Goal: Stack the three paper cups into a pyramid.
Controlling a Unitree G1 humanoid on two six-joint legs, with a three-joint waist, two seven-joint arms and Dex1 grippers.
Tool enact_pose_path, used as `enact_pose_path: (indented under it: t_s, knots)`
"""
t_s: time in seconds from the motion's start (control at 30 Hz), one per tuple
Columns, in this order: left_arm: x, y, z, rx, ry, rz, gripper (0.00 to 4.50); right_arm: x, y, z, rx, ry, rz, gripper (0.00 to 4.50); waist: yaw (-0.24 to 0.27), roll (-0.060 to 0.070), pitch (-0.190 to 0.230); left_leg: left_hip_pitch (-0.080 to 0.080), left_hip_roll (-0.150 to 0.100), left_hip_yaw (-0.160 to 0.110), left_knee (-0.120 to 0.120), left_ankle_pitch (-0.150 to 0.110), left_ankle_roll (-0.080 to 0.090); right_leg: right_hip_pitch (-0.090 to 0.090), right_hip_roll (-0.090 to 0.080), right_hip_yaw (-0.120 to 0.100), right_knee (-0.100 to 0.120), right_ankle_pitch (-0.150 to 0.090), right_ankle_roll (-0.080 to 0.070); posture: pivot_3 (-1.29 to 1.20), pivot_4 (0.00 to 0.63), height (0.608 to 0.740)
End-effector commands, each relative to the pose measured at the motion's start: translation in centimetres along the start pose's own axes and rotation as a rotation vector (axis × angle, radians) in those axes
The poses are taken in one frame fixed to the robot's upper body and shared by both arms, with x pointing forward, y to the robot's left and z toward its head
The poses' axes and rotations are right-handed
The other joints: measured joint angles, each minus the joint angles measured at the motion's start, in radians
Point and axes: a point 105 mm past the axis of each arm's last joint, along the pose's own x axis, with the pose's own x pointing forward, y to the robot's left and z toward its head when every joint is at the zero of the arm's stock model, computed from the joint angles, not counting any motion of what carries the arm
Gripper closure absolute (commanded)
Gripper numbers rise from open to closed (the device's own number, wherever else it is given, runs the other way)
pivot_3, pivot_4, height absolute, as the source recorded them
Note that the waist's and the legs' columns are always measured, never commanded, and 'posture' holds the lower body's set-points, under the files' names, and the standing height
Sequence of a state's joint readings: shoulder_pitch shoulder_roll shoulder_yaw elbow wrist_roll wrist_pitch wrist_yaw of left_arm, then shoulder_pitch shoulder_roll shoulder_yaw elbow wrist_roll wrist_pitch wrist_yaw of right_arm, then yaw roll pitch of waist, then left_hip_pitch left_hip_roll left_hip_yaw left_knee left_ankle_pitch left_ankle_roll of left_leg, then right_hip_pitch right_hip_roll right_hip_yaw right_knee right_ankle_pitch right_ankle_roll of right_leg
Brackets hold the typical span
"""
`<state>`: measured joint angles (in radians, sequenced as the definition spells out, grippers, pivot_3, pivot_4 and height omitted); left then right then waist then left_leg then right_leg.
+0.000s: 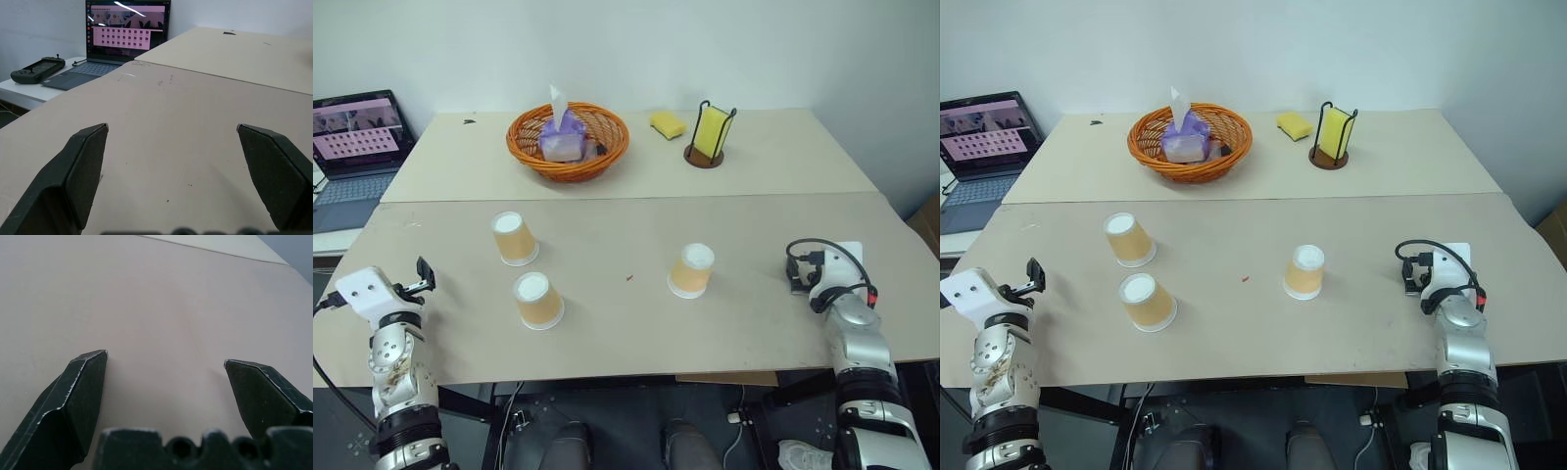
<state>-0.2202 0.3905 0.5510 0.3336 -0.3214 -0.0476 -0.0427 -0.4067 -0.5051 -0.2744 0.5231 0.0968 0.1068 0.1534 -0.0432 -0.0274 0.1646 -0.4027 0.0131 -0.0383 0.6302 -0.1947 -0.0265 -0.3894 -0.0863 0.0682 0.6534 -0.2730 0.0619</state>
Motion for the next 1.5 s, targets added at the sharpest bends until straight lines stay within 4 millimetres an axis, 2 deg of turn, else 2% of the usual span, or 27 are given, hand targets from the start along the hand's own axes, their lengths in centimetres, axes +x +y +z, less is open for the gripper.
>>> enact_pose_path:
  t_s: [0.03, 0.13, 0.23, 0.3, 0.37, 0.47, 0.53, 0.6, 0.63, 0.67, 0.73, 0.8, 0.9, 1.17, 1.5]
  knots:
    - [0.5, -0.1, 1.6, -0.012, -0.042, -0.046, 0.00, 0.2, -0.4, 1.1, 0.000, -0.044, -0.014, 0.09, 0.000, 0.000, 0.000, 0.000, 0.000, 0.000, 0.000, 0.000, 0.000, 0.000, 0.000, 0.000, 0.000, 0.000, 0.000, 0.00, 0.150, 0.732]
    - [-0.2, -3.3, 2.9, -0.075, -0.046, -0.318, 0.00, 0.5, -0.7, 1.7, -0.001, -0.046, -0.007, 0.09, -0.001, 0.000, 0.000, 0.000, 0.000, 0.000, 0.000, 0.000, 0.000, 0.000, 0.000, 0.000, 0.000, 0.000, 0.000, 0.00, 0.150, 0.732]
    - [-2.7, -6.4, 5.3, -0.041, -0.085, -0.582, 0.00, 1.0, -2.4, 3.7, 0.005, -0.078, -0.021, 0.09, -0.004, 0.000, 0.000, -0.001, 0.000, 0.000, 0.000, 0.000, 0.000, 0.000, 0.000, 0.000, 0.000, 0.000, 0.000, 0.00, 0.150, 0.732]
    - [-4.7, -7.8, 6.7, -0.011, -0.090, -0.735, 0.00, 1.4, -3.5, 6.3, 0.005, -0.137, -0.005, 0.09, -0.005, 0.001, 0.001, -0.002, 0.000, 0.000, 0.000, 0.000, 0.000, -0.001, 0.000, 0.000, -0.001, 0.000, 0.000, 0.00, 0.150, 0.732]
    - [-5.9, -8.3, 7.8, 0.000, -0.064, -0.841, 0.00, 1.6, -3.2, 10.0, -0.011, -0.231, 0.073, 0.09, -0.005, 0.003, 0.002, -0.002, 0.000, 0.001, -0.001, 0.000, 0.000, -0.002, 0.000, 0.001, -0.001, 0.000, 0.000, 0.00, 0.150, 0.732]
    - [-7.2, -8.9, 9.1, 0.045, -0.019, -0.980, 0.00, 1.4, -1.2, 16.3, -0.036, -0.372, 0.264, 0.09, -0.012, 0.003, 0.002, 0.001, 0.001, 0.001, -0.001, 0.000, 0.000, 0.000, 0.001, 0.001, 0.000, 0.000, 0.000, 0.00, 0.150, 0.732]
    - [-8.0, -9.2, 9.7, 0.066, 0.017, -1.059, 0.00, 0.7, 0.9, 19.6, -0.063, -0.436, 0.413, 0.09, -0.025, 0.004, 0.003, 0.002, 0.003, 0.001, -0.001, 0.000, 0.000, 0.000, 0.003, 0.001, 0.000, 0.000, -0.001, 0.00, 0.150, 0.732]
    - [-8.9, -9.6, 9.8, 0.082, 0.061, -1.130, 0.00, -1.1, 4.3, 22.1, -0.074, -0.482, 0.650, 0.09, -0.029, 0.004, 0.003, 0.002, 0.004, 0.001, -0.002, 0.000, 0.000, 0.000, 0.003, 0.001, -0.002, 0.000, -0.001, 0.00, 0.150, 0.732]
    - [-9.5, -9.9, 9.8, 0.083, 0.088, -1.175, 0.00, -3.3, 7.2, 23.0, -0.107, -0.509, 0.851, 0.09, -0.028, 0.004, 0.003, 0.001, 0.004, 0.001, -0.003, -0.001, 0.001, 0.000, 0.004, 0.001, -0.004, 0.000, -0.001, 0.00, 0.150, 0.732]
    - [-9.9, -10.1, 9.7, 0.082, 0.108, -1.204, 0.00, -5.0, 9.0, 23.3, -0.134, -0.520, 0.990, 0.09, -0.027, 0.004, 0.003, 0.000, 0.005, 0.000, -0.003, -0.001, 0.002, -0.001, 0.005, 0.001, -0.004, 0.000, -0.001, 0.00, 0.150, 0.732]
    - [-10.8, -10.5, 9.1, 0.088, 0.160, -1.256, 0.00, -11.0, 13.1, 23.2, -0.179, -0.548, 1.372, 0.09, -0.025, 0.004, 0.003, -0.002, 0.006, -0.001, -0.002, -0.002, 0.003, -0.002, 0.005, 0.000, -0.005, 0.000, -0.001, 0.00, 0.150, 0.732]
    - [-11.4, -10.3, 8.2, 0.105, 0.203, -1.277, 0.00, -15.9, 15.3, 21.6, -0.240, -0.526, 1.661, 0.09, -0.019, 0.004, 0.004, -0.005, 0.006, -0.004, -0.002, -0.002, 0.003, -0.004, 0.005, -0.002, -0.005, 0.000, -0.001, 0.00, 0.150, 0.732]
    - [-11.8, -10.0, 7.5, 0.126, 0.232, -1.287, 0.00, -18.8, 16.8, 19.7, -0.301, -0.478, 1.815, 0.09, -0.002, 0.004, 0.004, -0.005, 0.004, -0.006, -0.001, -0.002, 0.003, -0.003, 0.003, -0.004, -0.005, 0.000, -0.001, 0.00, 0.150, 0.732]
    - [-11.8, -10.0, 6.4, 0.170, 0.251, -1.303, 0.00, -19.8, 18.5, 17.9, -0.330, -0.440, 1.843, 0.09, 0.011, 0.003, 0.004, -0.004, 0.004, -0.006, 0.002, -0.002, 0.003, -0.001, 0.004, -0.005, -0.006, 0.001, -0.003, 0.00, 0.150, 0.732]
    - [-10.3, -12.3, 5.1, 0.187, 0.226, -1.371, 0.00, -18.7, 19.8, 15.6, -0.348, -0.367, 1.767, 0.09, 0.013, 0.003, 0.004, -0.004, 0.004, -0.006, 0.002, -0.002, 0.003, -0.001, 0.004, -0.005, -0.005, 0.001, -0.003, 0.00, 0.150, 0.732]
